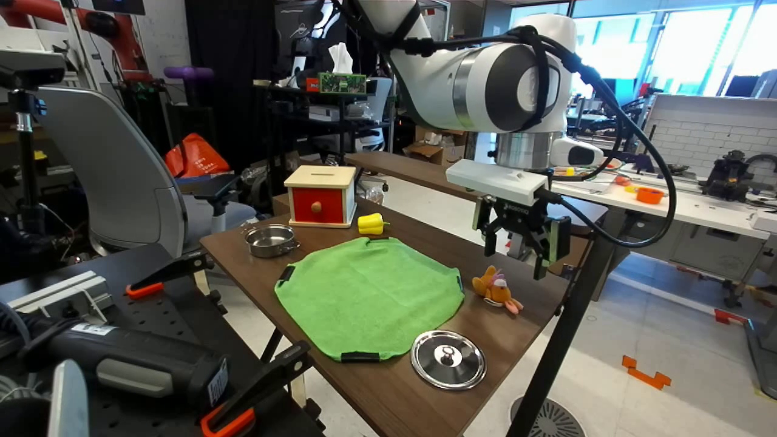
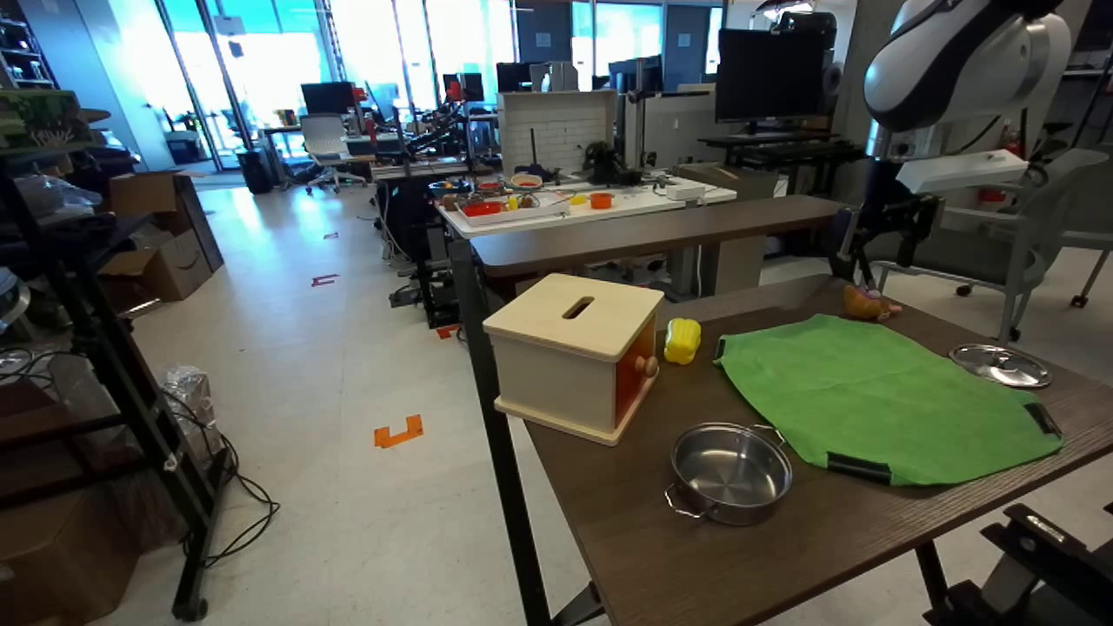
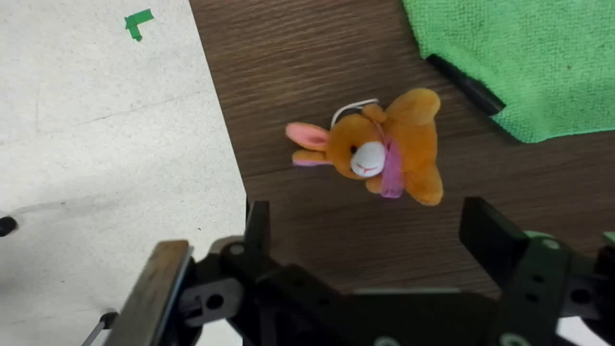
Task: Put the orange plush in the silver pot and fold the left corner of the cloth
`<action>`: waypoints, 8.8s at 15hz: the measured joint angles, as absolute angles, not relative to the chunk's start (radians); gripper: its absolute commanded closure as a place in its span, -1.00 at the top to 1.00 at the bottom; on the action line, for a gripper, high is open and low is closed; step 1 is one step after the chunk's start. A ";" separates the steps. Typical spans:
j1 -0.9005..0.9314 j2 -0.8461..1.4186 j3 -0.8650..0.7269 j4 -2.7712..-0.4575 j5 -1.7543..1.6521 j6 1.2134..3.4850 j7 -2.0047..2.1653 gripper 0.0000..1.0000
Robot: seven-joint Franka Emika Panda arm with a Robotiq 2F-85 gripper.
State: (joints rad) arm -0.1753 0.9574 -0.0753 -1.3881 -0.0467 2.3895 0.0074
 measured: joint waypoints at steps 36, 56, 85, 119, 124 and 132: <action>0.022 0.861 -0.072 -1.455 -0.198 2.202 -0.047 -0.92; 0.308 0.730 -0.004 -1.796 -0.413 2.339 -0.022 -0.92; 0.168 0.744 0.074 -1.815 -0.295 2.491 -0.213 1.00; 0.196 0.833 0.073 -1.743 -0.322 2.493 -0.225 -0.46; 0.209 0.830 0.072 -1.736 -0.334 2.494 -0.223 -1.00; 0.366 0.744 -0.004 -1.757 -0.471 2.491 -0.030 -0.17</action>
State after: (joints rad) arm 0.3663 0.7437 -0.0045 -1.7567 -0.4713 2.4908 -0.0299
